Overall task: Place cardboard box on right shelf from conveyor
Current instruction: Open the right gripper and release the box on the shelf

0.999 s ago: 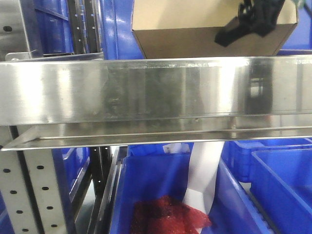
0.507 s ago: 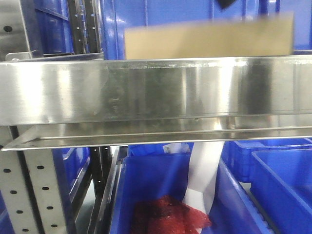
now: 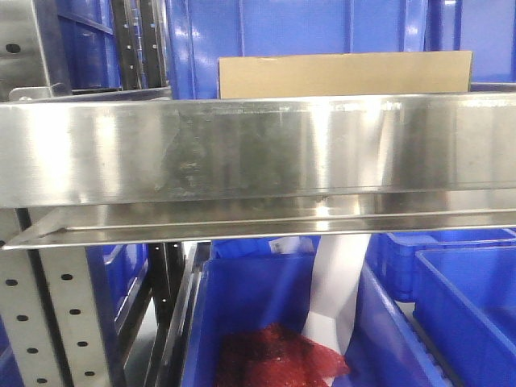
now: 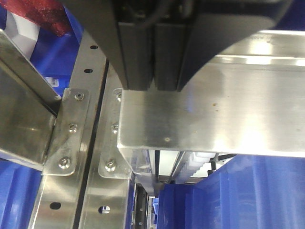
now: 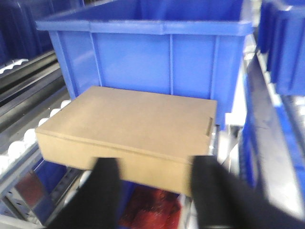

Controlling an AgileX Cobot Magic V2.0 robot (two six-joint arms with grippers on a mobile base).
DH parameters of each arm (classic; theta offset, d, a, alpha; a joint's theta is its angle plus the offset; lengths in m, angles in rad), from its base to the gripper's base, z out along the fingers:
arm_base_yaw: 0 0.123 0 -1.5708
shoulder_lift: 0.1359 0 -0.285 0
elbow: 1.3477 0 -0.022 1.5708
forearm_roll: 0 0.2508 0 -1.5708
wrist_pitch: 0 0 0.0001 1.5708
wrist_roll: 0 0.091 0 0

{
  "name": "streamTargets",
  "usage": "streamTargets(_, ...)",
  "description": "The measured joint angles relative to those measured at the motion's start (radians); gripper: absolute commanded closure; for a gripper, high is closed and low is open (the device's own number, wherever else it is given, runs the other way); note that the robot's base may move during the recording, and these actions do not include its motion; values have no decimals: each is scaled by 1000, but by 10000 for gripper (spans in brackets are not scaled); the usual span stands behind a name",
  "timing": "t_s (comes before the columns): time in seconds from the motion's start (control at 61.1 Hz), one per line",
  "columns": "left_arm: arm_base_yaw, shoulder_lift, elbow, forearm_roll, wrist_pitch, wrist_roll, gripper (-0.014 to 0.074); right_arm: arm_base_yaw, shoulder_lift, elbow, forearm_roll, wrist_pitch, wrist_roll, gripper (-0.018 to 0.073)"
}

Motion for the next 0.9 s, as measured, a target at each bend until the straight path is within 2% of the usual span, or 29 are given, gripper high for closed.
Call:
streamTargets(0.147,0,0,0,0,0,0,712,0,-160,92,-27,-1,2,498)
streamTargets(0.36,0,0,0,0,0,0,713,0,-309,176,-38,-4,6,500)
streamTargets(0.9,0,0,0,0,0,0,713,0,-321,183,-40,-4,6,500)
